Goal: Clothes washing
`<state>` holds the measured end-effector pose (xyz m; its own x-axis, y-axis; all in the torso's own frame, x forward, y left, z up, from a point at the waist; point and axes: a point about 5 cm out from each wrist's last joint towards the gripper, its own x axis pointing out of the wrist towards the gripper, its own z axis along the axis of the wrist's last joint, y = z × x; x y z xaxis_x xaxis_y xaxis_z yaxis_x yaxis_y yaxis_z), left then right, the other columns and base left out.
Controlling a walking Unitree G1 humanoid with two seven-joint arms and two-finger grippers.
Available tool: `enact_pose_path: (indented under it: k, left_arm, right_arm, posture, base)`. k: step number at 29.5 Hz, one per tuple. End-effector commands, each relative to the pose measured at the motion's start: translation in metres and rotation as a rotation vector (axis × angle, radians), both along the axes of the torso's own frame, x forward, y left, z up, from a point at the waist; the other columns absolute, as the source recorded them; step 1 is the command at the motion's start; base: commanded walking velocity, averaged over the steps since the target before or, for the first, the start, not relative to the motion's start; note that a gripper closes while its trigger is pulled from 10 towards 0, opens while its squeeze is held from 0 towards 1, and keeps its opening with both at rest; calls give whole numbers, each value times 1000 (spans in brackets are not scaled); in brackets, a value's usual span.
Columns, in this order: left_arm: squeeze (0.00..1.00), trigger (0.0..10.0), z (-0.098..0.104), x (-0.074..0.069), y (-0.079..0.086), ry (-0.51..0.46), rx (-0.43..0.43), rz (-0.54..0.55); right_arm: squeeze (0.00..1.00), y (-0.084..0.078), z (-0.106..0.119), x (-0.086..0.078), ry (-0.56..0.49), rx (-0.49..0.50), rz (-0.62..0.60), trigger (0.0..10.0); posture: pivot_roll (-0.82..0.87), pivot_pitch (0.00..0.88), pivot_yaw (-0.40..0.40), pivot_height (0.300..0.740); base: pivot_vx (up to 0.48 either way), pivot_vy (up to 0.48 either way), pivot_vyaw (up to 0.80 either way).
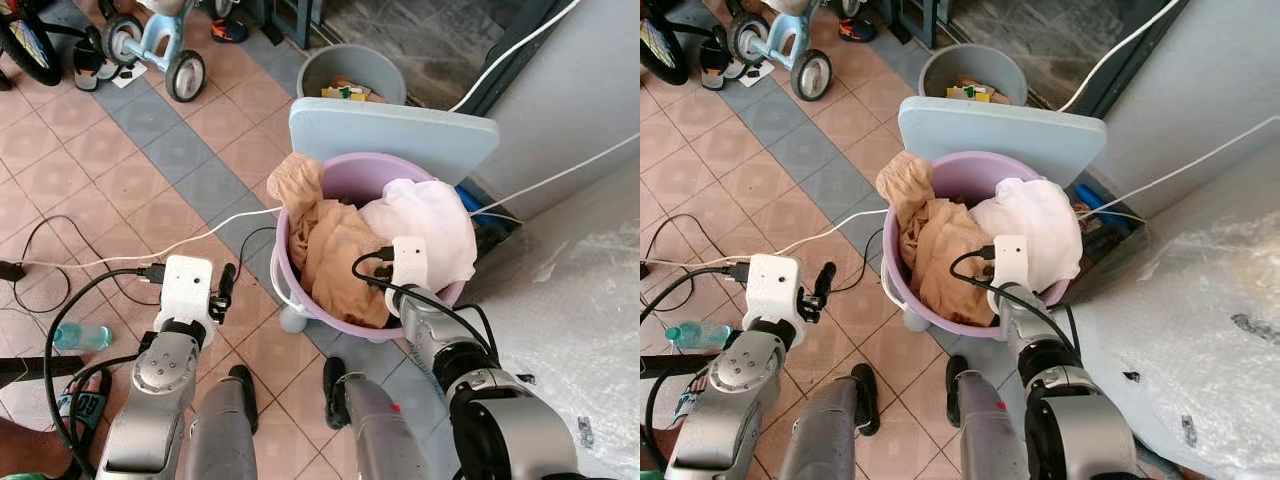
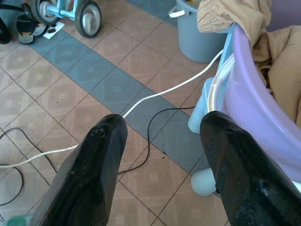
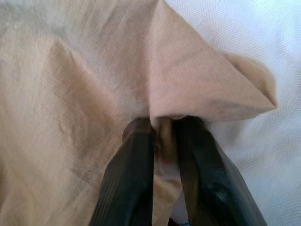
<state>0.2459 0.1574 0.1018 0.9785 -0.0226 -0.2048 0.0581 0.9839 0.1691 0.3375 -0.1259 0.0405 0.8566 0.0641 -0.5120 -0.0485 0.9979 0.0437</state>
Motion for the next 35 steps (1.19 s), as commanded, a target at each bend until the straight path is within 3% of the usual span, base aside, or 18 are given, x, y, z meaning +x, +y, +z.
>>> enact_pose_path:
  k: [1,5,6,7,8,9,10,18,20,22,23,27,28,35]
  left_arm:
    - [0,10000,-7,-4,1,27,16,6]
    - [0,10000,-7,-1,4,16,25,21]
    - [0,10000,-7,-1,5,12,26,26]
    - [0,10000,-7,0,7,6,25,36]
    - [0,10000,-7,0,7,6,25,36]
    - [0,10000,-7,1,10,0,33,48]
    - [0,10000,-7,3,10,-4,34,54]
    - [0,10000,0,13,7,-72,27,72]
    - [0,10000,0,13,7,-68,20,86]
    - [0,10000,-3,13,4,-43,-51,118]
    - [0,10000,-3,13,4,-43,-51,118]
    - [0,10000,-3,11,-1,-68,-48,95]
    - [0,10000,-6,9,-1,-69,-63,128]
    - [0,10000,-9,11,-8,-70,-65,97]
  right_arm:
    - [0,-4,-7,-5,30,16,-21,0]
    - [0,-3,-6,-3,19,25,-26,0]
    - [0,-3,-5,-3,17,26,-25,549]
    - [0,-2,-3,-2,5,45,-21,4039]
    - [0,-2,-3,-2,5,45,-21,4039]
    - [0,-2,-3,-2,-4,56,-13,8471]
    - [0,-2,-2,-1,-9,67,-13,10000]
    - [0,4,19,6,-179,158,18,10000]
    - [0,4,23,7,-207,163,20,10000]
    - [0,-1,38,5,-350,109,36,10000]
    - [0,-1,38,5,-350,109,36,10000]
    - [0,-8,53,-3,-485,87,21,10000]
    - [0,-12,60,-13,-559,51,24,10000]
    - [0,-24,64,-33,-592,-5,-37,10000]
  posture:
    - [171,313,-54,740]
    - [160,288,-47,740]
    - [158,284,-46,740]
    - [151,271,-42,740]
    - [151,271,-42,740]
    - [147,260,-40,740]
    - [142,244,-38,740]
    - [118,197,-27,740]
    - [117,195,-26,740]
    - [109,186,-21,740]
    - [109,186,-21,740]
    - [92,180,-5,740]
    - [83,173,3,740]
    - [52,157,10,740]
  base:
    - [0,0,-506]
    - [0,0,0]
    - [0,0,0]
    - [0,0,0]
    - [0,0,0]
    - [0,0,0]
    - [0,0,0]
    - [0,0,0]
    - [0,0,0]
    - [0,0,0]
    - [0,0,0]
    - [0,0,0]
    - [0,0,0]
    - [0,0,-193]
